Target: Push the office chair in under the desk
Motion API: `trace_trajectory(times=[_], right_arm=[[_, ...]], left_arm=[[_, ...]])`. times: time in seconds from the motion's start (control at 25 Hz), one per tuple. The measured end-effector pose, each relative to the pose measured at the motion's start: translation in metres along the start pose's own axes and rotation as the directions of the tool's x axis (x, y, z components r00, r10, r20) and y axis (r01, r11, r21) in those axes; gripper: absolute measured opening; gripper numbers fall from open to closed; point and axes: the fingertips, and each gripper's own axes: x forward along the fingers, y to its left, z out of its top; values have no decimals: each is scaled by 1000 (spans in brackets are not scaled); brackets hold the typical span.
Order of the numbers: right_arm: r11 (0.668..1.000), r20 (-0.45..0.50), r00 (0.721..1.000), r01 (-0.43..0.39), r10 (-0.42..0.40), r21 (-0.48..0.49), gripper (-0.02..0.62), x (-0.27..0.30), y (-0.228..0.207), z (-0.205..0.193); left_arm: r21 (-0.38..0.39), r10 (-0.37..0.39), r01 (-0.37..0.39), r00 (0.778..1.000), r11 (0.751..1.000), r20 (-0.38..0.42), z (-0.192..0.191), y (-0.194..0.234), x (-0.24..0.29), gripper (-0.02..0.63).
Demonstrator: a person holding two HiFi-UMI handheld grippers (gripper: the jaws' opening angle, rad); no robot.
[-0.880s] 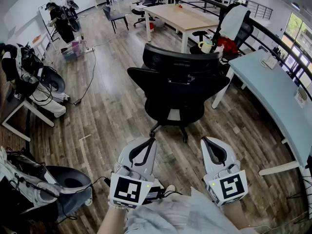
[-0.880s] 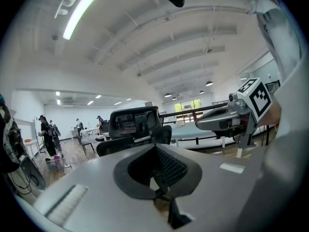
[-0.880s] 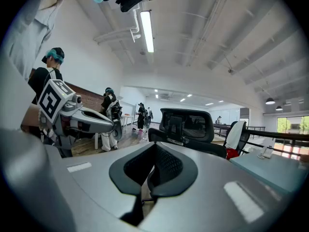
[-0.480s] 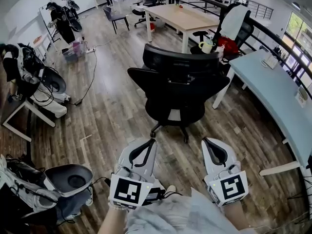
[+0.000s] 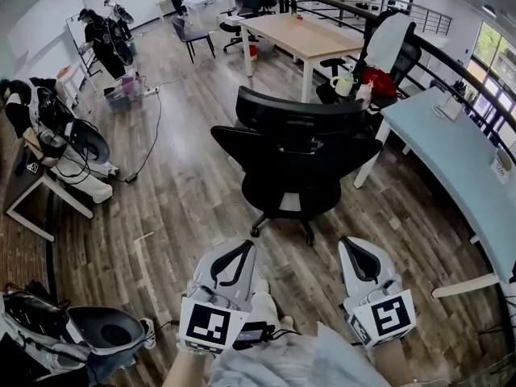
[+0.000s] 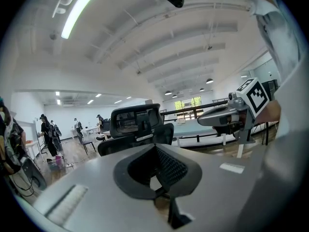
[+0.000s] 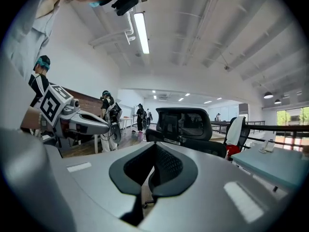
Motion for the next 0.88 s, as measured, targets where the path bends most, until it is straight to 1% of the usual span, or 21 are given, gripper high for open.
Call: trace_trajectory(times=[0.12, 0.24, 0.4, 0.64, 0.76, 0.88], right_arm=[[1000, -5, 1000, 7, -7, -5, 8, 14, -7, -1], [999, -12, 1000, 21, -21, -25, 8, 31, -14, 0], [999, -20, 999, 39, -40, -37, 8, 58, -22, 5], [996, -27, 996, 78, -79, -41, 8, 99, -40, 15], [994, -28, 994, 103, -104, -44, 8, 116, -50, 19], [990, -28, 990, 137, -138, -43, 8, 131, -59, 23]], left_arm=[[3, -5, 5, 1000, 1000, -13, -4, 11, 13, 4], [20, -5, 5, 1000, 1000, 3, -4, 27, 30, 5], [14, -19, 19, 1000, 1000, -18, 2, 49, 54, 4], [34, -50, 50, 999, 998, 1, 10, 81, 92, 5], [62, -63, 61, 997, 996, 32, 13, 96, 110, 5], [48, -79, 79, 997, 996, 16, 14, 112, 123, 5]])
